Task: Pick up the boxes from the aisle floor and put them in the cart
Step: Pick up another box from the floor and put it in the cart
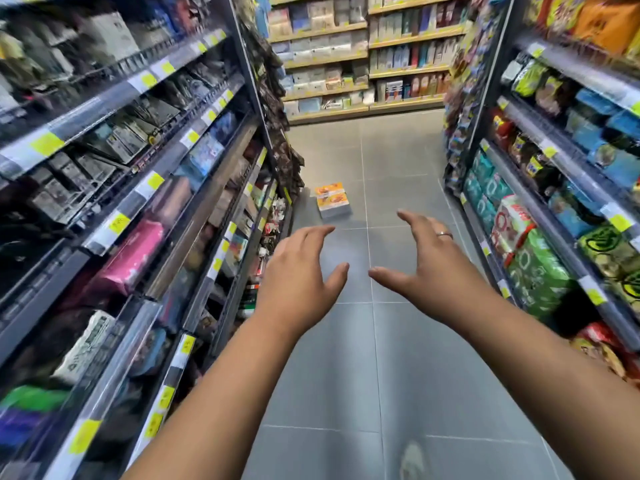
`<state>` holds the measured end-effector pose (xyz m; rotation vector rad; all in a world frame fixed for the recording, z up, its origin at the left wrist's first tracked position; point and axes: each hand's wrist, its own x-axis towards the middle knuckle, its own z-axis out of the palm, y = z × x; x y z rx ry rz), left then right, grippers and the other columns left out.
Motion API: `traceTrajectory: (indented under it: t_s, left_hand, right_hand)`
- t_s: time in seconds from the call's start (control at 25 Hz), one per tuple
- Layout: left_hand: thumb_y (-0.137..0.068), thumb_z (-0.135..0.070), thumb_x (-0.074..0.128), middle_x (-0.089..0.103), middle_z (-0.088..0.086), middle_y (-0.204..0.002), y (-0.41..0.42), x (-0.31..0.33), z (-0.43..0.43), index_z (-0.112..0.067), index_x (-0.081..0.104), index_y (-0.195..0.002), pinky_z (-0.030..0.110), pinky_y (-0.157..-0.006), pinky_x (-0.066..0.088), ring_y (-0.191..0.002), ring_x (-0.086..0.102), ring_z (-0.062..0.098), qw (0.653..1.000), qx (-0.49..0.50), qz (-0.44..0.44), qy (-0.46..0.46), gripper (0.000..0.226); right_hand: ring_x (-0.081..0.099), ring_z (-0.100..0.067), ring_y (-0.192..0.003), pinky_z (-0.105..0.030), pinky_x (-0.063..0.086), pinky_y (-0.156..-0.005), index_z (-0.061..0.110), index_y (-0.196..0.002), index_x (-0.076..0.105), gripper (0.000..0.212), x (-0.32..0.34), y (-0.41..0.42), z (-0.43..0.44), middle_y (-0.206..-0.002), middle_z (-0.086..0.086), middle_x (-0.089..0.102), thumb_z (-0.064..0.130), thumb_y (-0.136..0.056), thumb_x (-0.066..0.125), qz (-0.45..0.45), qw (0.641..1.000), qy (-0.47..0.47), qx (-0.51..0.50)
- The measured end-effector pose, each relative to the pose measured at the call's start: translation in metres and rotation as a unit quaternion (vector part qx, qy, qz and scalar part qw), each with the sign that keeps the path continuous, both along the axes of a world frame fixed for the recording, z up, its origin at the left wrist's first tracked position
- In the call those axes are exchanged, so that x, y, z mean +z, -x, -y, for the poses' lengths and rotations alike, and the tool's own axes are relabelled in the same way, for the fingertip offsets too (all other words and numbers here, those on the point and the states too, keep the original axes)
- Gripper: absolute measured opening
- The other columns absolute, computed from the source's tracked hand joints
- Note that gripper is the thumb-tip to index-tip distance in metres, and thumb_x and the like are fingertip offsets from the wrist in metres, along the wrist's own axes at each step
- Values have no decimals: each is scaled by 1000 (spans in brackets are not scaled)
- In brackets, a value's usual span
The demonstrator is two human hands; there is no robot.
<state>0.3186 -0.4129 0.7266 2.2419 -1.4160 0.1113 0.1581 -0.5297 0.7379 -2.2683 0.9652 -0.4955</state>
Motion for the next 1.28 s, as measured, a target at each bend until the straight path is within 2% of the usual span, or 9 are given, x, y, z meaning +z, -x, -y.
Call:
traceTrajectory:
  t_s: [0.16, 0.32, 0.52, 0.72, 0.92, 1.28]
  left_hand:
    - [-88, -41, 62, 51, -3, -137, -54, 4, 86, -24, 45, -139, 31, -107, 31, -129, 43, 21, 999, 29, -12, 7, 57]
    - [-88, -43, 62, 50, -3, -138, -120, -1, 163, -23, 45, -139, 29, -109, 22, -131, 39, 22, 998, 55, -7, -5, 58]
    - [-87, -46, 61, 50, -2, -138, -221, -22, 264, -25, 43, -140, 37, -109, 30, -130, 40, 25, 998, 55, -16, -8, 59]
    - [-88, -48, 60, 47, -2, -139, -343, -39, 374, -25, 40, -142, 36, -109, 29, -132, 37, 24, 998, 32, -31, -44, 62]
    - [-86, -48, 60, 50, 0, -136, -443, -53, 474, -24, 43, -139, 38, -108, 31, -128, 43, 26, 997, 19, -20, -75, 61]
    - [-89, -46, 59, 45, -4, -142, -577, -104, 657, -27, 41, -141, 33, -108, 27, -132, 37, 21, 989, 57, -63, -118, 58]
  right_hand:
    - [33, -24, -137, -35, 33, -107, 34, -149, 20, 92, 10, -61, 102, -148, -3, 30, 53, -76, 72, -10, 999, 13, 30]
    - [34, -26, -136, -35, 33, -107, 32, -150, 20, 92, 14, -128, 189, -148, -4, 30, 53, -76, 71, -25, 998, 11, 53]
    - [35, -25, -135, -33, 32, -106, 32, -150, 19, 91, -3, -214, 289, -149, -2, 28, 53, -77, 71, -53, 997, 12, 52]
    - [40, -26, -131, -35, 38, -103, 35, -149, 21, 90, -19, -327, 393, -148, -2, 30, 53, -76, 71, -68, 998, -7, 15]
    - [40, -26, -131, -36, 39, -104, 34, -149, 21, 90, -37, -410, 484, -149, -2, 29, 52, -77, 71, -65, 996, -51, -20]
    - [39, -29, -130, -35, 36, -100, 33, -151, 18, 88, -93, -562, 697, -149, -3, 29, 51, -80, 68, -97, 992, -82, 18]
